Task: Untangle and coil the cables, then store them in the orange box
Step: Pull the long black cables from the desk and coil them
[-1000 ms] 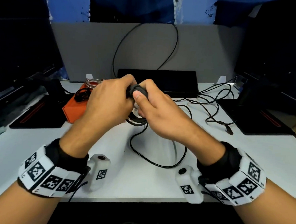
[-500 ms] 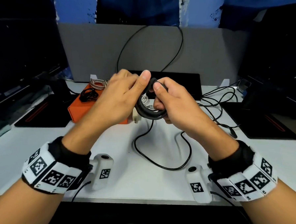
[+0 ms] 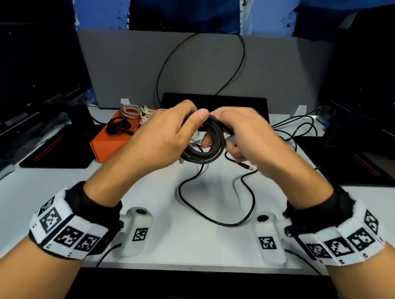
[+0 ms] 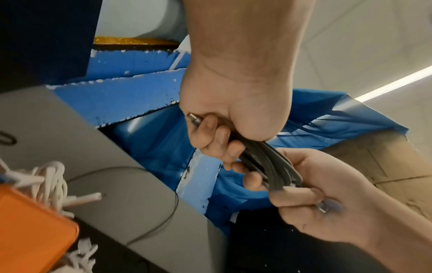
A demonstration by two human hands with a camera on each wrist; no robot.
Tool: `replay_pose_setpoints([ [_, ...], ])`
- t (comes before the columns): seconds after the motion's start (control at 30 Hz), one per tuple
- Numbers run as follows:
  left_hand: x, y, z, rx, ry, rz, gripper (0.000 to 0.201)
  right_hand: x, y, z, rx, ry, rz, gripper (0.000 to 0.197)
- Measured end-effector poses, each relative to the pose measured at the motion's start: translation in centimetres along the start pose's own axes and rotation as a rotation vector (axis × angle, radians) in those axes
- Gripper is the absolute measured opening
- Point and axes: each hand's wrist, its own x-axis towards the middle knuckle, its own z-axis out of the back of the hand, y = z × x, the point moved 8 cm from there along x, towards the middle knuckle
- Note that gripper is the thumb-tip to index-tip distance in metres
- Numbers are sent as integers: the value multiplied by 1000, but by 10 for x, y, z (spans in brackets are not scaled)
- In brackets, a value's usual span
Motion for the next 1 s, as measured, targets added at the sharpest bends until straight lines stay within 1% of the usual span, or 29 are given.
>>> replay_pose_setpoints([
  [0.07, -2, -6, 7, 21, -21, -30, 29, -4, 14, 13, -287, -23, 92, 36],
  [0.13, -3, -11, 9, 41, -8, -66, 25, -11, 23, 20, -548, 27, 164, 28],
  [0.2, -3, -12, 10, 15, 19, -74, 23, -17, 28, 24, -699, 90, 222, 28],
  [0.27, -3, -12, 11, -98, 47, -69, 25, -18, 32, 30, -740, 69, 300, 24],
  [0.4, 1, -10, 17, -278, -6, -80, 34, -10, 34, 32, -814, -123, 562, 17],
  [0.5, 2, -6, 16, -518, -83, -25, 42, -10, 35, 27, -663, -250, 667, 14],
  [0.53, 1, -5, 14, -574, -111, -2, 42, -10, 34, 24, -579, -273, 662, 14],
  [0.57, 0, -7, 11, -603, -135, 14, 41, -9, 31, 22, -454, -273, 615, 13],
  [0.63, -3, -13, 9, -595, -176, 3, 34, -2, 18, 17, -87, -214, 429, 12],
  [0.67, -4, -16, 10, -552, -197, -26, 27, 1, 11, 13, 93, -178, 329, 12],
  [0.73, -6, -18, 17, -408, -231, -80, 17, 6, -1, 4, 363, -109, 167, 11],
  [0.8, -7, -18, 20, -272, -231, -100, 20, 7, -8, -7, 575, 10, 41, 12],
  [0.83, -8, -18, 21, -226, -226, -107, 20, 6, -10, -13, 662, 85, -14, 15],
  [0.9, -9, -20, 25, -170, -244, -120, 18, 3, -13, -23, 751, 215, -104, 26],
  [0.97, -9, -20, 28, -127, -273, -121, 18, 0, -12, -27, 777, 289, -134, 35],
  [1.0, -10, -21, 28, -109, -277, -122, 19, 0, -10, -28, 766, 310, -134, 46],
])
